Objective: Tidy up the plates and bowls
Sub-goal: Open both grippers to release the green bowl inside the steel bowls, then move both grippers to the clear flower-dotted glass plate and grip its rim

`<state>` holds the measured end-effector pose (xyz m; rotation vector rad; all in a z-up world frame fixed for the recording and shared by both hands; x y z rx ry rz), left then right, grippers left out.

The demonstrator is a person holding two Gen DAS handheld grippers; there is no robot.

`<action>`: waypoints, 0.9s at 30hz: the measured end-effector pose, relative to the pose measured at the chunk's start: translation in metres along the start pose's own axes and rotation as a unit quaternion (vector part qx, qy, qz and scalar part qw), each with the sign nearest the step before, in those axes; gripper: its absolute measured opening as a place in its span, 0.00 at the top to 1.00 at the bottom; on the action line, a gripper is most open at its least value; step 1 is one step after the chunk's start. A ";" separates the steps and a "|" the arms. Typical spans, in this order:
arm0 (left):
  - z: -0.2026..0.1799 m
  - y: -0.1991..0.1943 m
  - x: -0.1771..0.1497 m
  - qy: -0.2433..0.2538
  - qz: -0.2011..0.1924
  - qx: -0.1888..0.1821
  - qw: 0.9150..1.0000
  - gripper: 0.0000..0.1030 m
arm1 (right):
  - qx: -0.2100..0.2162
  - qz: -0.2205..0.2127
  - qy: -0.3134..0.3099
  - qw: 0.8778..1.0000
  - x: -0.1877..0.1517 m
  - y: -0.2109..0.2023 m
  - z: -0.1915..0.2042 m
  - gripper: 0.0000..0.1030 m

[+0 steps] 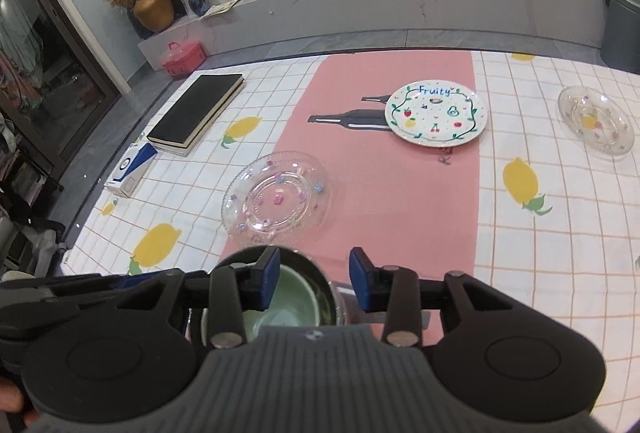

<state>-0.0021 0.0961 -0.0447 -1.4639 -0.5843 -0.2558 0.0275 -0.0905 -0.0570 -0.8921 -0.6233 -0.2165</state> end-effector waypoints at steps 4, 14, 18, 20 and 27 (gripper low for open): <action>0.010 0.002 0.014 -0.004 0.003 0.001 1.000 0.74 | -0.007 0.001 0.006 1.000 0.012 0.005 -0.007 0.61; 0.032 0.032 0.045 0.014 0.025 0.035 0.999 0.74 | -0.007 0.029 0.008 1.000 0.037 0.039 -0.024 0.51; 0.041 0.048 0.056 0.010 0.026 0.042 0.999 0.74 | -0.024 0.022 -0.001 0.999 0.044 0.052 -0.025 0.37; 0.045 0.056 0.061 0.004 0.025 0.046 0.999 0.74 | -0.022 0.025 -0.006 0.999 0.047 0.061 -0.026 0.40; 0.063 0.086 0.077 -0.035 0.014 0.040 0.999 0.74 | -0.023 0.017 -0.009 1.000 0.059 0.092 -0.039 0.43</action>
Point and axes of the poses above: each gripper's, at about its wrist camera, not at the fingertips, and y roughly the way its jaws point, z to its left, x to its top, the point moved 1 cm from there along y, roughly the way its jaws point, and after that the axes turned 14 degrees about x, right-handed, at the moved point
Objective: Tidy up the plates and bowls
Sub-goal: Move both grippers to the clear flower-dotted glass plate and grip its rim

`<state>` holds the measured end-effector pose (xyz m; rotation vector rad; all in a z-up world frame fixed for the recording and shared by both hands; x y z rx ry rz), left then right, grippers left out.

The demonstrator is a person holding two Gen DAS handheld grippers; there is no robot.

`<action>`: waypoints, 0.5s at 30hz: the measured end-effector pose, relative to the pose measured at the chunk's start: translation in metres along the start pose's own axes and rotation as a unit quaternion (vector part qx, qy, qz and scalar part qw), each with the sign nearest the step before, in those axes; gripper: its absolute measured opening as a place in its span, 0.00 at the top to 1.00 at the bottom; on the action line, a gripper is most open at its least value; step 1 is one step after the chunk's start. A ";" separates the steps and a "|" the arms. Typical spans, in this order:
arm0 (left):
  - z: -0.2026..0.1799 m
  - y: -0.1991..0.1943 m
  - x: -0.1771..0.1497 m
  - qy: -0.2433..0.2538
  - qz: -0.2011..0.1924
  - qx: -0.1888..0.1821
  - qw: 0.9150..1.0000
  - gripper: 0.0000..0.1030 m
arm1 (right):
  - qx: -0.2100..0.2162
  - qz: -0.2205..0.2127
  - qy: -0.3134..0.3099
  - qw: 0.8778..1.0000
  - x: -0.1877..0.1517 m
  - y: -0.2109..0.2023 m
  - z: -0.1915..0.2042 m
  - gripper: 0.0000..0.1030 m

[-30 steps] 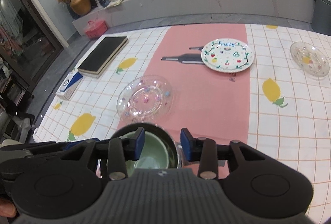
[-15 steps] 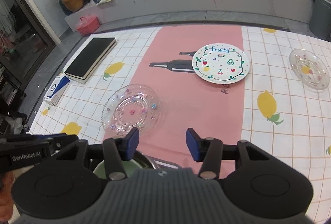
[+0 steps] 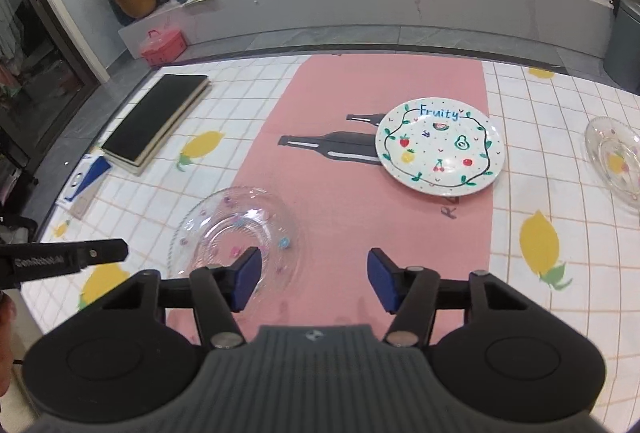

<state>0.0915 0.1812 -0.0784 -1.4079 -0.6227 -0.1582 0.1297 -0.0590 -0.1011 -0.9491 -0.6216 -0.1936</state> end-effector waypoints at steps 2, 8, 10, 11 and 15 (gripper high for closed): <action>0.003 0.007 0.003 -0.006 -0.008 -0.009 1.000 0.74 | 0.001 0.004 -0.001 1.000 0.004 0.011 -0.004 0.43; 0.015 0.032 0.010 -0.038 -0.008 -0.034 0.999 0.69 | 0.025 0.034 0.037 0.998 0.016 0.042 -0.024 0.49; 0.019 0.039 0.011 -0.054 -0.008 -0.042 0.998 0.64 | 0.038 0.043 0.055 0.997 0.018 0.050 -0.028 0.49; 0.021 0.043 0.010 -0.061 -0.008 -0.049 0.997 0.63 | 0.043 0.044 0.061 0.996 0.019 0.054 -0.029 0.49; 0.021 0.059 0.007 -0.083 0.008 -0.075 0.994 0.60 | 0.048 0.054 0.080 0.994 0.021 0.067 -0.033 0.57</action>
Point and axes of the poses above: each gripper's, at about its wrist camera, not at the fingertips, and y roughly the way its jaws point, z to its left, x to its top, the point moved 1 cm from there along y, roughly the way its jaws point, and after that the axes turned 14 degrees about x, right-handed, at the moved point
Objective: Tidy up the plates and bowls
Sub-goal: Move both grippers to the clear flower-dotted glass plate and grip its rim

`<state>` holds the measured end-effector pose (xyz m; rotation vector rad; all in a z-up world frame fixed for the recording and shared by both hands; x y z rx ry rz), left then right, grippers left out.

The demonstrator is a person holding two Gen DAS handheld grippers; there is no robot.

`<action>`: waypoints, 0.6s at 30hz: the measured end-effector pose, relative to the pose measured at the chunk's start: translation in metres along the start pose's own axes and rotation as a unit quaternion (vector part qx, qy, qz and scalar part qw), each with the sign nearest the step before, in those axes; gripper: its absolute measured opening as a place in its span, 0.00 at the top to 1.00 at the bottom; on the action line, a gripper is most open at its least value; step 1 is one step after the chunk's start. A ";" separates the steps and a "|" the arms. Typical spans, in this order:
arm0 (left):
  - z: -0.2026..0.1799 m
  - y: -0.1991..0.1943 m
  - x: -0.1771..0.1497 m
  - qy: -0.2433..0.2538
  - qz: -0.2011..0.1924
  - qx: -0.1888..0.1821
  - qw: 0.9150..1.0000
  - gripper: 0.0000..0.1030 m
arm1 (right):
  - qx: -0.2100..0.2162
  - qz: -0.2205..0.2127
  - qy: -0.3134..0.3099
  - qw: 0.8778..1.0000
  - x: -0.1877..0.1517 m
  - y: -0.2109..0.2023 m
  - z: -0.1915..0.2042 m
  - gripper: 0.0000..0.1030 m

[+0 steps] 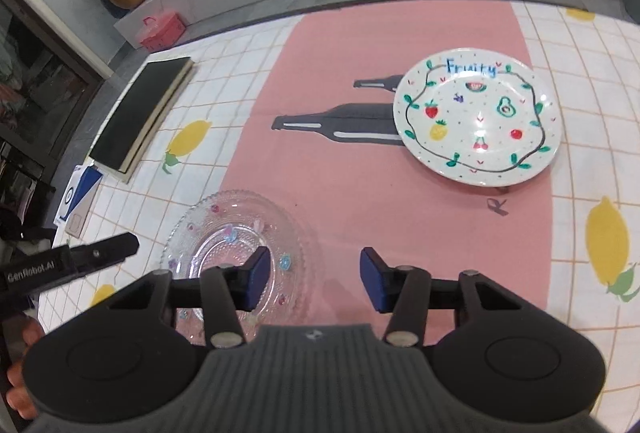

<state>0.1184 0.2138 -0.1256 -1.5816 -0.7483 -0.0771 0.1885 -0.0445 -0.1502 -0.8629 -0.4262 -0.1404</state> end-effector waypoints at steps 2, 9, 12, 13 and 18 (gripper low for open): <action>0.000 0.008 -0.003 0.001 0.009 0.007 1.000 0.60 | 0.009 0.011 0.010 1.000 -0.001 0.007 -0.002 0.60; 0.008 0.023 -0.012 -0.003 0.032 0.016 0.999 0.60 | 0.037 0.038 0.034 0.998 -0.008 0.026 -0.010 0.66; 0.011 0.028 -0.014 -0.007 0.039 0.017 0.999 0.60 | 0.042 0.044 0.043 0.997 -0.009 0.030 -0.012 0.70; 0.012 0.030 -0.015 -0.008 0.043 0.016 0.999 0.60 | 0.045 0.047 0.046 0.997 -0.009 0.031 -0.013 0.72; 0.015 0.035 -0.018 -0.019 0.049 0.009 0.999 0.67 | 0.064 0.055 0.076 0.994 -0.012 0.040 -0.021 0.80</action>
Point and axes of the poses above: each gripper's, at about its wrist camera, not at the fingertips, and y roughly the way its jaws point, z to its left, x to its top, the point moved 1 cm from there along y, roughly the way its jaws point, and after that the axes turned 14 degrees about x, right-handed, at the moved point
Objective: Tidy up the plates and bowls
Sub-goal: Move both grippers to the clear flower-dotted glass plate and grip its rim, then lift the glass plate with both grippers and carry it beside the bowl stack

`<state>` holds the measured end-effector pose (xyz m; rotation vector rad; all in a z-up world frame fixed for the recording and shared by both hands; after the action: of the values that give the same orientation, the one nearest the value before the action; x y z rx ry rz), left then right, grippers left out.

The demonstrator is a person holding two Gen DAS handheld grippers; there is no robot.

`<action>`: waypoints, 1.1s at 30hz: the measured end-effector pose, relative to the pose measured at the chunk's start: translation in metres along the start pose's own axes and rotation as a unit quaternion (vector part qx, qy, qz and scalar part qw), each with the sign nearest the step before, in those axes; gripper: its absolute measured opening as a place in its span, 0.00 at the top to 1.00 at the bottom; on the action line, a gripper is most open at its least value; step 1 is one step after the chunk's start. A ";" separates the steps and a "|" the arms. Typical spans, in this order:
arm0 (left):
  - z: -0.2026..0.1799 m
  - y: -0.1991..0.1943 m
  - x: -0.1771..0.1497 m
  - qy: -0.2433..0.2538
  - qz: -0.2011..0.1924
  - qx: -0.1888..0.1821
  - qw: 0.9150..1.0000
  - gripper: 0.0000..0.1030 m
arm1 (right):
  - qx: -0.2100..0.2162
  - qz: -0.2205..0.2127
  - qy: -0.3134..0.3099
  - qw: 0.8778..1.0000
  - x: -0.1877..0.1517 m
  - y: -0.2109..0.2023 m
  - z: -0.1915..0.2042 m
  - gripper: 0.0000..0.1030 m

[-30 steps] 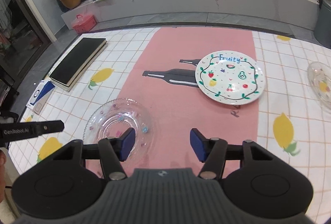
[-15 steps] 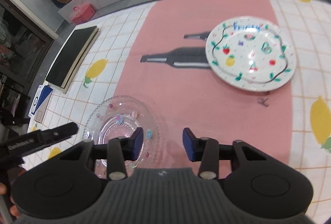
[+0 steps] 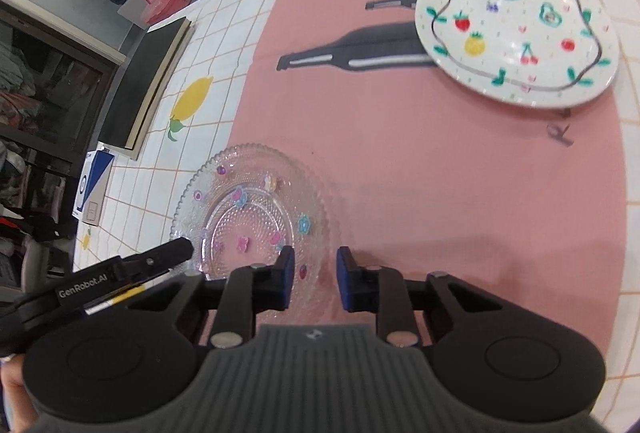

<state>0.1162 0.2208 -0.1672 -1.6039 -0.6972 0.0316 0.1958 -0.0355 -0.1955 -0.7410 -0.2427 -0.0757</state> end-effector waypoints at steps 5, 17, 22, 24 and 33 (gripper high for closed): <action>0.002 0.001 -0.001 -0.009 -0.003 0.001 1.000 0.82 | 0.021 -0.005 0.024 0.999 0.001 0.003 -0.006 0.88; 0.003 -0.012 -0.006 -0.021 -0.013 0.003 1.000 0.89 | 0.018 -0.014 0.022 1.000 -0.002 -0.012 0.000 0.94; -0.002 -0.026 -0.007 -0.022 -0.024 -0.004 0.999 0.89 | 0.022 -0.027 0.018 0.999 -0.004 -0.028 0.006 0.94; -0.006 -0.034 -0.008 -0.022 -0.030 -0.007 0.999 0.89 | 0.026 -0.035 0.016 0.999 -0.006 -0.036 0.008 0.94; -0.039 -0.092 -0.020 -0.010 -0.070 -0.038 0.997 0.91 | 0.044 -0.084 0.008 0.995 -0.025 -0.106 0.018 0.94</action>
<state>0.0781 0.1758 -0.0836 -1.6257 -0.8333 -0.0819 0.1514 -0.1012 -0.1190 -0.6313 -0.2904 -0.2288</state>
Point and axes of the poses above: each gripper's, at about its wrist camera, not at the fingertips, and y roughly the way its jaws point, z to its left, x to its top, the point moved 1 cm from there along y, roughly the way its jaws point, and after that the axes turned 14 degrees about x, right-handed, at the moved point
